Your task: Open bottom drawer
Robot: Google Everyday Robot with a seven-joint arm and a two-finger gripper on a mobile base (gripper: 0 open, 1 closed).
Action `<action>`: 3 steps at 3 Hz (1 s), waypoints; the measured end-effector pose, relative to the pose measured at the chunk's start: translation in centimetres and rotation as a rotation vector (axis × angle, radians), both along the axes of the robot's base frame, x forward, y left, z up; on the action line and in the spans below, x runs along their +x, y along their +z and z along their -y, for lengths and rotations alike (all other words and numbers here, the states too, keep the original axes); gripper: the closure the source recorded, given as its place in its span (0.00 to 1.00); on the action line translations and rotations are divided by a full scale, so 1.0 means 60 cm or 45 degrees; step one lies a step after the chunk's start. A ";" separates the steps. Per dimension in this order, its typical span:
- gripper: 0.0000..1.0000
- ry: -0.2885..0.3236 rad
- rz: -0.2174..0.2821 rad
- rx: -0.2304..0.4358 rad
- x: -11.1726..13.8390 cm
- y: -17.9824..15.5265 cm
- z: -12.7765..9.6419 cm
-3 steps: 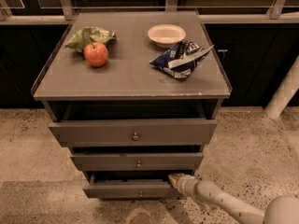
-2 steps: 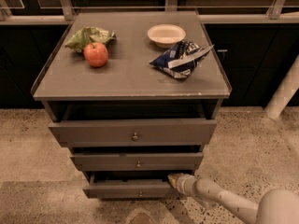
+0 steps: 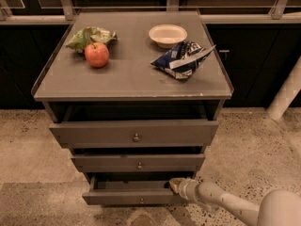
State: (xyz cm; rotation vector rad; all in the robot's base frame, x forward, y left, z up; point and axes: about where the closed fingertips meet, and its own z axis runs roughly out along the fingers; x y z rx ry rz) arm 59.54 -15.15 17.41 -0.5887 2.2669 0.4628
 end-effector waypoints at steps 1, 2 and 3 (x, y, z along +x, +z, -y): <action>1.00 0.009 -0.045 0.051 -0.032 -0.016 -0.009; 1.00 0.010 -0.046 0.052 -0.033 -0.011 -0.010; 1.00 0.016 -0.079 0.107 -0.079 -0.015 -0.023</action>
Offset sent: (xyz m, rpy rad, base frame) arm -0.1349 0.0333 -0.0312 0.2123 0.1524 0.0117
